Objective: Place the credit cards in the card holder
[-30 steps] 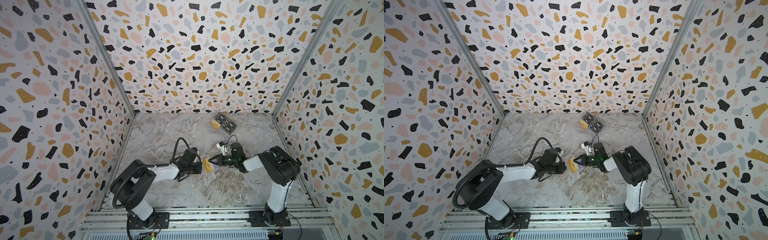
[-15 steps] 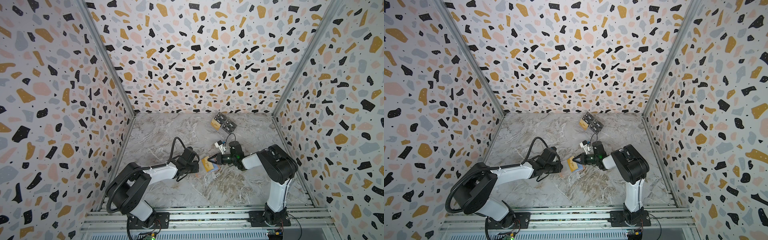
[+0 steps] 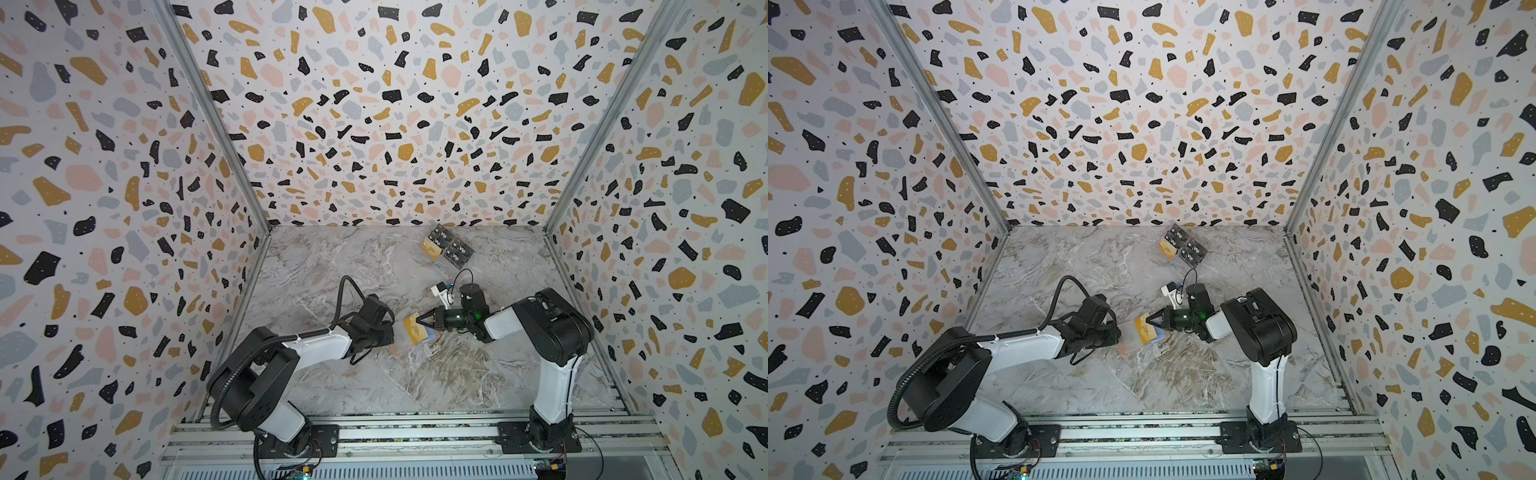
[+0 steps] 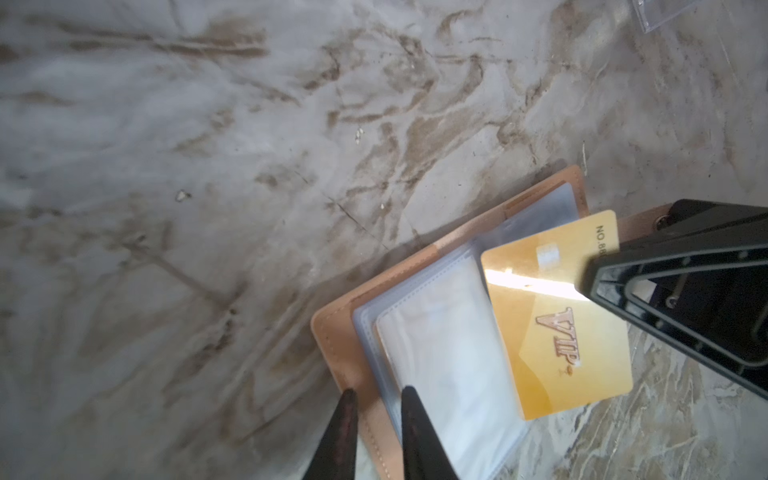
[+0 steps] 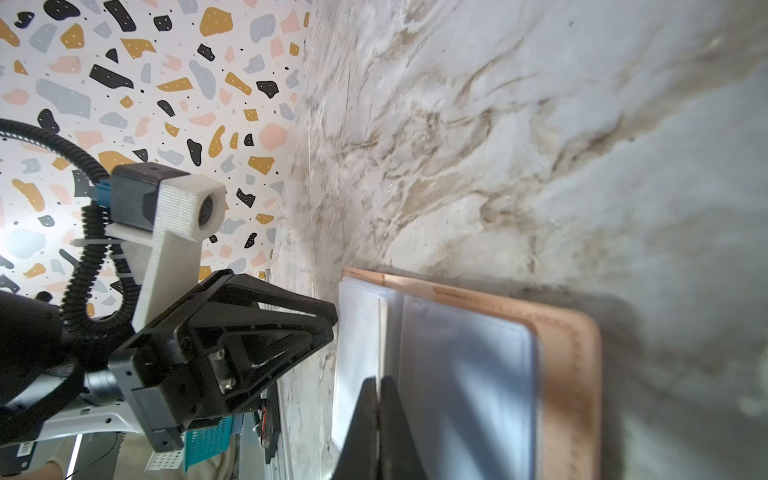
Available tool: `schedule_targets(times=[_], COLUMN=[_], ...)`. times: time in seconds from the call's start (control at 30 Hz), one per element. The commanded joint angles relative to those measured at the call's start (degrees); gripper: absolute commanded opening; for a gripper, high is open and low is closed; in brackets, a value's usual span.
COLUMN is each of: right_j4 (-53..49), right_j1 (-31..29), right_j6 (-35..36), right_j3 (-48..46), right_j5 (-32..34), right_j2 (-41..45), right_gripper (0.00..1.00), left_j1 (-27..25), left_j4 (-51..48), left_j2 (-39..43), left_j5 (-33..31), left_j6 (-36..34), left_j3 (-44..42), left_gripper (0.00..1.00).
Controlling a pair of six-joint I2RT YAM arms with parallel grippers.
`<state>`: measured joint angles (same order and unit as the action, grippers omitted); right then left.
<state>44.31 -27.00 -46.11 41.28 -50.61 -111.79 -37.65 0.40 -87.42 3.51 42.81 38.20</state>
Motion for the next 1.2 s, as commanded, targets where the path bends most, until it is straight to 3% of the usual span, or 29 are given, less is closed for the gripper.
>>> schedule_targets(times=[0.0, 0.73, 1.17], right_j4=[1.99, 9.71, 9.22], right_j1=[-0.41, -1.67, -2.52], right_j6=[-1.90, -11.24, -11.24], right_j3=[-1.00, -7.48, -6.75], right_j5=[-0.65, 5.18, 3.27], right_j2=[-0.31, 1.13, 1.23], right_gripper=[0.00, 0.00, 0.00], left_j1=[0.22, 0.21, 0.21], left_j4=[2.08, 4.77, 6.81], left_j2=[1.71, 2.52, 0.28], left_j5=[-0.35, -0.24, 1.39], left_j6=[0.95, 2.97, 2.61], left_j3=[-1.54, -4.84, -4.95], left_gripper=[0.21, 0.16, 0.13])
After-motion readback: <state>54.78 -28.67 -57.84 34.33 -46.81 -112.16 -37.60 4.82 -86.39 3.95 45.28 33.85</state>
